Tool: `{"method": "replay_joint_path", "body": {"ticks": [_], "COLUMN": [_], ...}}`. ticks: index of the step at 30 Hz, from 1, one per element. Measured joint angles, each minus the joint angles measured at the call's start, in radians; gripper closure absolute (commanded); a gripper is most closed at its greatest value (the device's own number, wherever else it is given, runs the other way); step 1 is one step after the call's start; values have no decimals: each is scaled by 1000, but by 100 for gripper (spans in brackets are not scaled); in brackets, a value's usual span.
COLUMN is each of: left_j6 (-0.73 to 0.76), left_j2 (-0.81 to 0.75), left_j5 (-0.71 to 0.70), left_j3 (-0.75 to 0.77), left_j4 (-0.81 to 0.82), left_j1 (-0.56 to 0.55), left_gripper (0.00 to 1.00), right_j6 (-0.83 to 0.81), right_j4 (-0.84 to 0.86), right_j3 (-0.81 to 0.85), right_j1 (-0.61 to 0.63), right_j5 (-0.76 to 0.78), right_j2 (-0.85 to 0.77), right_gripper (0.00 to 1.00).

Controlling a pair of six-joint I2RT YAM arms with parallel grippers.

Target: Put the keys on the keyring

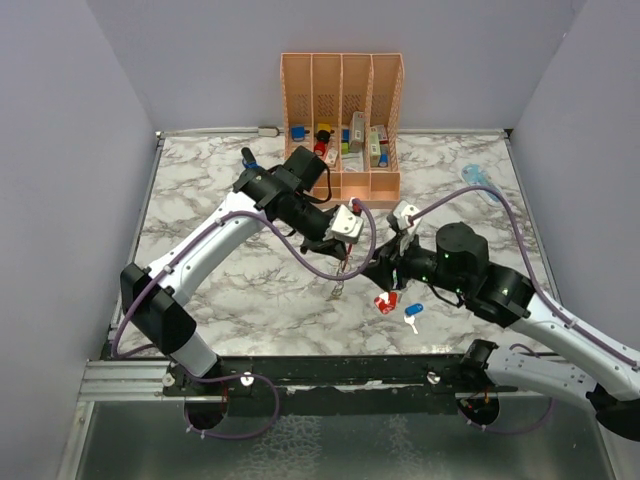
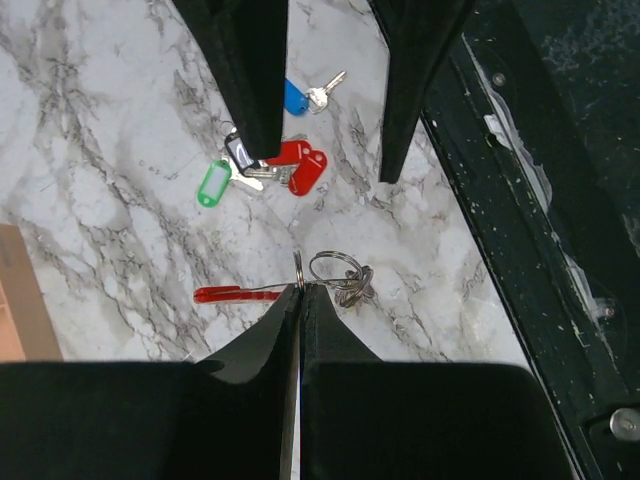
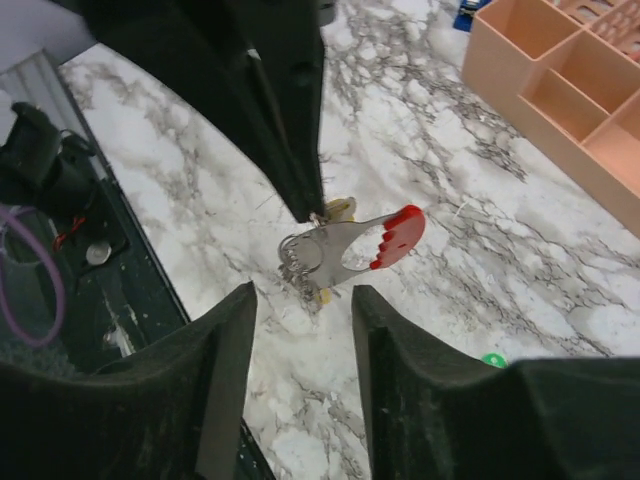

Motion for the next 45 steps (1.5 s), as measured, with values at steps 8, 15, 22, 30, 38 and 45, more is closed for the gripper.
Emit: {"method": "replay_joint_path", "body": {"ticks": [8,15,22,30,38,45], "left_j6": [53,51,43,31,12,-2], "left_j2": [48,48,48,48,48,48], "left_j5": [0,4,4,3,3,2], "left_j3": [72,101,102,102,102,102], "left_j4": [-128,-143,-149,-147,-143,-143], "left_j1": [-14,-46,-68,-72,-73,-82], "left_gripper": [100,100,100,100,100,100], "right_j6": [-141,-165,-180,-192,-196,-196], "right_j4": [21,95,122,134,158,179], "right_j3": [-37,-106,-110,-110,-110,-110], "right_j1": [0,0,0,0,0,0], "right_j5": [-126,-176,-185,-186,-198,-207], "right_j2": [-82,-40,-12,-12,-7,14], "right_gripper": [76,78,80,82,87,98]}}
